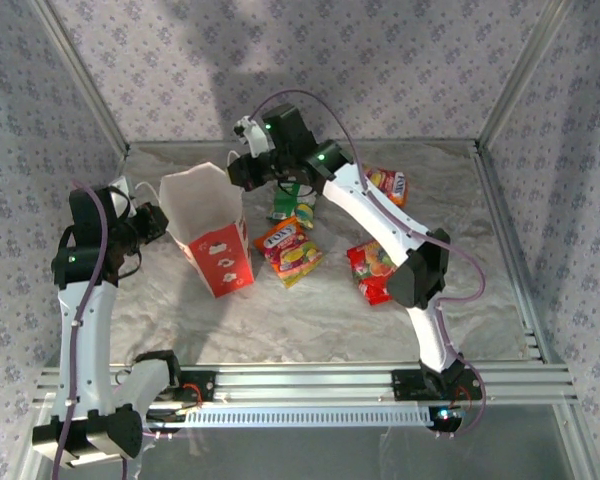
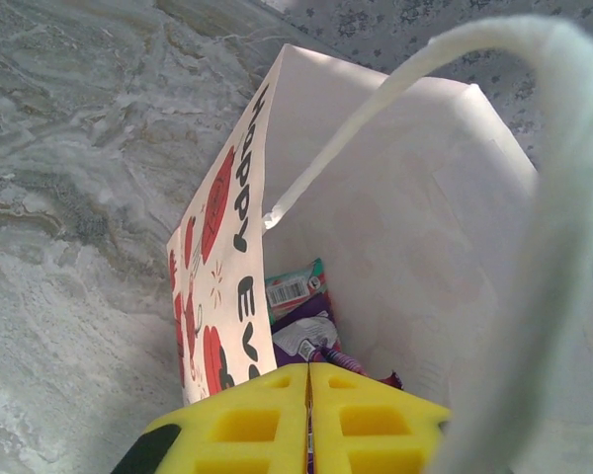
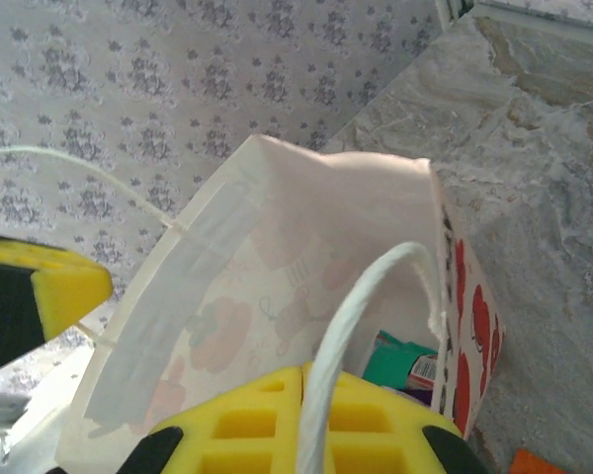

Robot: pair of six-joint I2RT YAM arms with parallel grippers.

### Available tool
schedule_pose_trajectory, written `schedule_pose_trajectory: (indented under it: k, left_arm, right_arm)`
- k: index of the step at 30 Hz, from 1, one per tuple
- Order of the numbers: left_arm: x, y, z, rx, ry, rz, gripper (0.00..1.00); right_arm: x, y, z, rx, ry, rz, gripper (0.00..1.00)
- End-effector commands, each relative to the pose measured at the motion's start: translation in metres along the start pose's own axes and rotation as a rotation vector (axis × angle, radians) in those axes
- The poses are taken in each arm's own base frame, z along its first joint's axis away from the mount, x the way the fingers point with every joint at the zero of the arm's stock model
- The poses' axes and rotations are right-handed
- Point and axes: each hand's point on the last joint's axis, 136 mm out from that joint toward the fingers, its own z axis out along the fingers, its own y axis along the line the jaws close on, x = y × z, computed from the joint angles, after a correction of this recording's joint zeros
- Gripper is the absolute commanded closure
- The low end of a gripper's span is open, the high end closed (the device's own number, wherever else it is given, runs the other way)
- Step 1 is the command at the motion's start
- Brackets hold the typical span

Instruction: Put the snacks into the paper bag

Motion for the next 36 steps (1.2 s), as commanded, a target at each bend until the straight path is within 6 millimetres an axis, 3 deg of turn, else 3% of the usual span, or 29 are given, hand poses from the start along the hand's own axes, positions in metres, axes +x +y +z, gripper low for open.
schedule_pose_trajectory:
  k: [1, 11, 19, 29, 36]
  left_arm:
    - [-0.022, -0.007, -0.012, -0.003, -0.076, 0.064, 0.92]
    - [-0.027, -0.011, -0.008, 0.016, -0.070, 0.081, 0.92]
    - [-0.015, -0.011, 0.007, 0.049, -0.020, 0.036, 0.92]
    - [-0.018, -0.010, -0.006, 0.032, -0.058, 0.050, 0.92]
    - [-0.011, -0.003, -0.001, 0.008, -0.035, 0.041, 0.92]
  right_arm:
    - [0.000, 0.040, -0.021, -0.058, 0.008, -0.055, 1.00]
    - [0.018, 0.074, -0.045, -0.048, 0.026, -0.085, 1.00]
    - [0.030, 0.067, -0.049, 0.009, 0.039, -0.068, 1.00]
    - [0.044, 0.048, -0.037, 0.042, 0.073, -0.039, 0.98]
    - [0.046, 0.040, -0.033, 0.058, 0.079, -0.028, 0.97]
